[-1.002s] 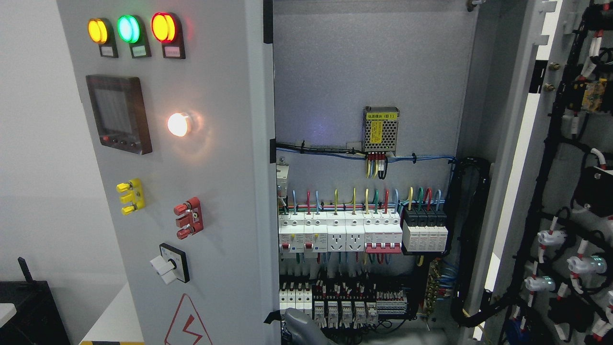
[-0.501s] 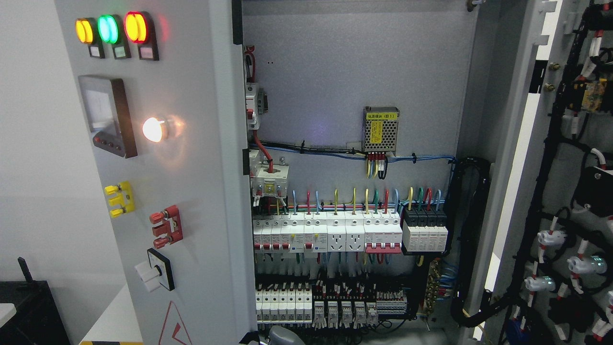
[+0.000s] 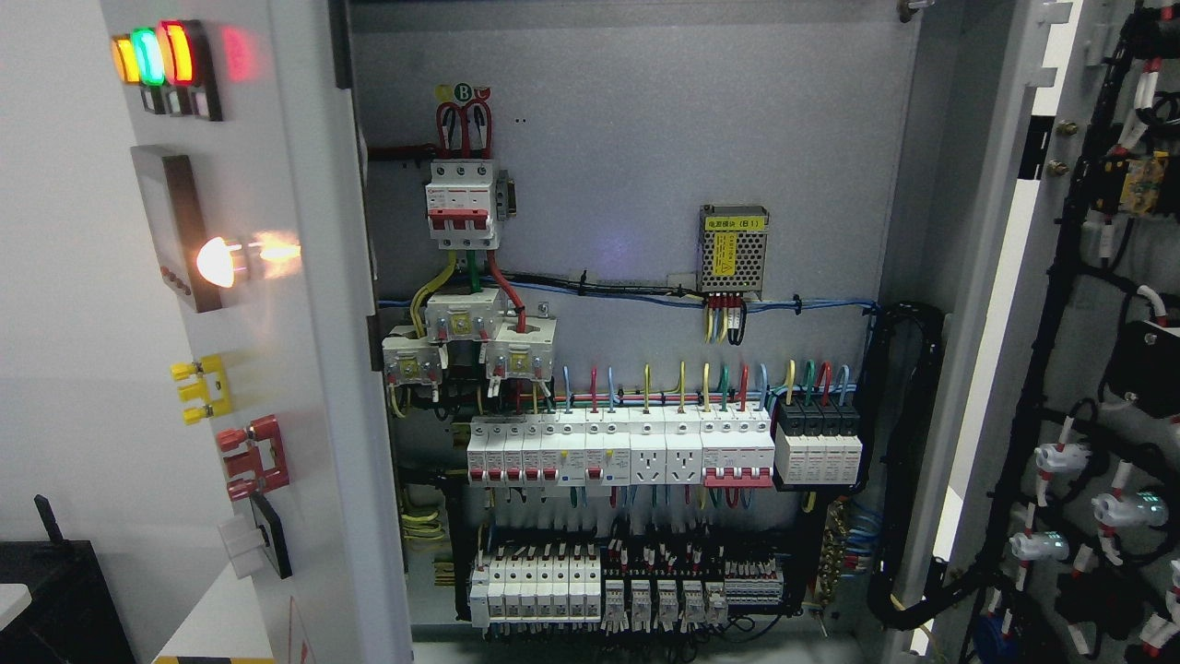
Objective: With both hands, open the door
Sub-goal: 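Swing the indicator-light door outward with the right hand, away from the cabinet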
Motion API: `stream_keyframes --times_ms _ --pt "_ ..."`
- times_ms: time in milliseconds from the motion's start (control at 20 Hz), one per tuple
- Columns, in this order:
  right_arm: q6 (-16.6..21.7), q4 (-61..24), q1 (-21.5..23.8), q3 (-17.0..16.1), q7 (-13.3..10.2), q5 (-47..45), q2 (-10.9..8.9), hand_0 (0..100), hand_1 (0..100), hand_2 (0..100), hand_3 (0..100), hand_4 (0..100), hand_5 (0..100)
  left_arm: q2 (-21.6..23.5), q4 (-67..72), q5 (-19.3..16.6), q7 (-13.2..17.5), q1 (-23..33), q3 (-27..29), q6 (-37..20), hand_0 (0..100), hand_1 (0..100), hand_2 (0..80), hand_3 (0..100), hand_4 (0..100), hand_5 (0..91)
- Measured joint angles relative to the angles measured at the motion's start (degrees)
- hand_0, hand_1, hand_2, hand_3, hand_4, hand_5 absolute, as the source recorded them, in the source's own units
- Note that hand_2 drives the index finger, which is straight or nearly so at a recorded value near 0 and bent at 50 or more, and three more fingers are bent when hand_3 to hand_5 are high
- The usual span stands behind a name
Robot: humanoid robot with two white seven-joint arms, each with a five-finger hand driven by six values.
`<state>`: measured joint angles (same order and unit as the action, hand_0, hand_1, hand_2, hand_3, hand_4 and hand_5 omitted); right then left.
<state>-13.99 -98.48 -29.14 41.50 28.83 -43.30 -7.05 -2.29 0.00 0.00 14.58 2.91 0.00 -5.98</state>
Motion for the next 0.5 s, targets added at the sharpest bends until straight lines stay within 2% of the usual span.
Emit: stream_keyframes --times_ms 501 --pt "-0.7 -0.3 -0.3 3.0 0.0 0.4 2.07 11 0 0 0 0 0 0.0 0.0 0.0 0.0 0.0 0.0 0.0 0 0 0.0 0 3 0.0"
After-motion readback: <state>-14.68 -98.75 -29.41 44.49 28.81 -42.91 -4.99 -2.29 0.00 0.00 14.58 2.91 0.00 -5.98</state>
